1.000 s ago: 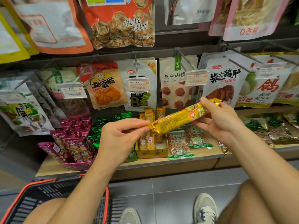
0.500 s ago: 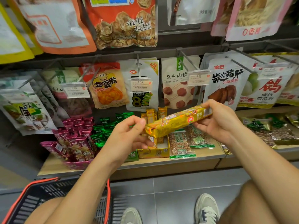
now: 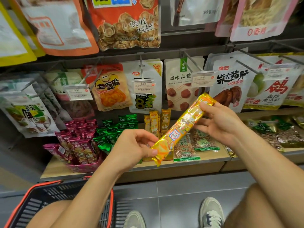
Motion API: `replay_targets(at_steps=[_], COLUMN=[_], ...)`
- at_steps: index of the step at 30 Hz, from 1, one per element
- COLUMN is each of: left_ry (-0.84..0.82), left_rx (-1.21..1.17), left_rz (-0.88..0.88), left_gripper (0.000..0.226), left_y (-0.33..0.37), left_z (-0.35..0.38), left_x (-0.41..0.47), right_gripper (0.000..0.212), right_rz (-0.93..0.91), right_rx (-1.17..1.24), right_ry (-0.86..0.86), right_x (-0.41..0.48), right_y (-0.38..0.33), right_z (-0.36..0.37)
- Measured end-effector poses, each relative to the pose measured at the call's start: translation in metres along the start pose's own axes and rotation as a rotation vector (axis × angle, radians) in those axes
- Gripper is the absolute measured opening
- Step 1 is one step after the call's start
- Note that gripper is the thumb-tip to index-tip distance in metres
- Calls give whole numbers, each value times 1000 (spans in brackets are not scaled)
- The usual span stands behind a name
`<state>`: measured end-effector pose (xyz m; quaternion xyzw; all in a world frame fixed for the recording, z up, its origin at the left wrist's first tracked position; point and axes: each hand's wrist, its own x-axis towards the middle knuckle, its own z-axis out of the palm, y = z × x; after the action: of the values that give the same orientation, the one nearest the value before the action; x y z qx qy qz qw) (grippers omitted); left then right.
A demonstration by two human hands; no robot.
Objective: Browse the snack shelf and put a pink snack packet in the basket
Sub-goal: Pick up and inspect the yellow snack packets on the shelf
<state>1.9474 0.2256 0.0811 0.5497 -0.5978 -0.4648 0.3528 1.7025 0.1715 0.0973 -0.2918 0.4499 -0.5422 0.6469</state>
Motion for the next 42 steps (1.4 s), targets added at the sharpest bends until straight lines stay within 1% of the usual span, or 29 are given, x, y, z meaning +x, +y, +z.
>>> replay_targets(at_steps=[1,3,4,5,6,8,9,10,12,14,16,18,19,21,22,23,25,27,29,31,33,36,38,40,41,42], left_ry=[-14,-98,-139,-150,-126,-55,-52,-61,-75,-17,56,117,143,192,209,219,230,255,279,269,219,63,12,80,140,199], left_rx=[66,305,425,486,462,211,74,-1,33,132,137,67,5,-163,-230,-273,-347,-452,-543,-579,-563,-481,-350,-179,-106,-44], left_rz=[-12,-13,7,37,73,120,128,128,135,144,158,152,141,119,109,96,71,48,13,-26,-43,-35,12,91,121,134], left_gripper=[29,22,21,24,30,39,42,45,44,31,15,13,14,15,18,22,28,30,24,17,14,37,37,26,21,22], left_y=[-1,-6,-8,-8,-7,2,7,12,17,19,18,15,14,13,12,11,7,2,-4,-10,-15,-16,-17,-22,-26,-30], left_z=[2,5,7,7,7,7,6,6,6,8,8,5,2,-4,-7,-8,-8,-8,-9,-9,-8,-10,-10,-7,-5,-3], left_x=[0,0,0,0,1,5,8,12,19,24,29,34,36,42,46,50,57,66,79,91,103,120,127,133,136,139], right_gripper=[13,14,17,24,33,43,42,39,35,35,36,39,43,53,55,53,45,39,27,22,27,45,58,66,69,72], right_rz=[0,-9,-21,-35,-47,-57,-55,-55,-63,-87,-100,-60,-35,-15,8,50,126,146,151,149,150,150,170,207,223,237], right_rx=[-14,-51,-81,-128,-201,-383,-464,-526,-621,-697,-736,-804,-904,-1193,-1286,-1320,-1310,-1353,-1403,-1428,-1444,-1446,-1385,-1334,-1353,-1398], right_ry=[-17,-64,-94,-129,-167,-240,-278,-321,-411,-450,-447,-480,-536,-655,-690,-699,-698,-703,-681,-645,-629,-596,-544,-538,-551,-567], right_x=[0,-1,-1,-2,-2,-4,-5,-6,-7,-6,-3,2,5,13,17,21,29,39,52,67,82,102,114,124,130,136], right_y=[1,3,4,5,7,13,17,21,26,30,33,35,36,35,33,31,32,37,46,53,57,67,76,85,89,92], right_z=[1,3,4,6,9,15,18,21,26,30,32,34,33,29,26,24,18,11,3,-3,-6,-9,-10,-10,-10,-9])
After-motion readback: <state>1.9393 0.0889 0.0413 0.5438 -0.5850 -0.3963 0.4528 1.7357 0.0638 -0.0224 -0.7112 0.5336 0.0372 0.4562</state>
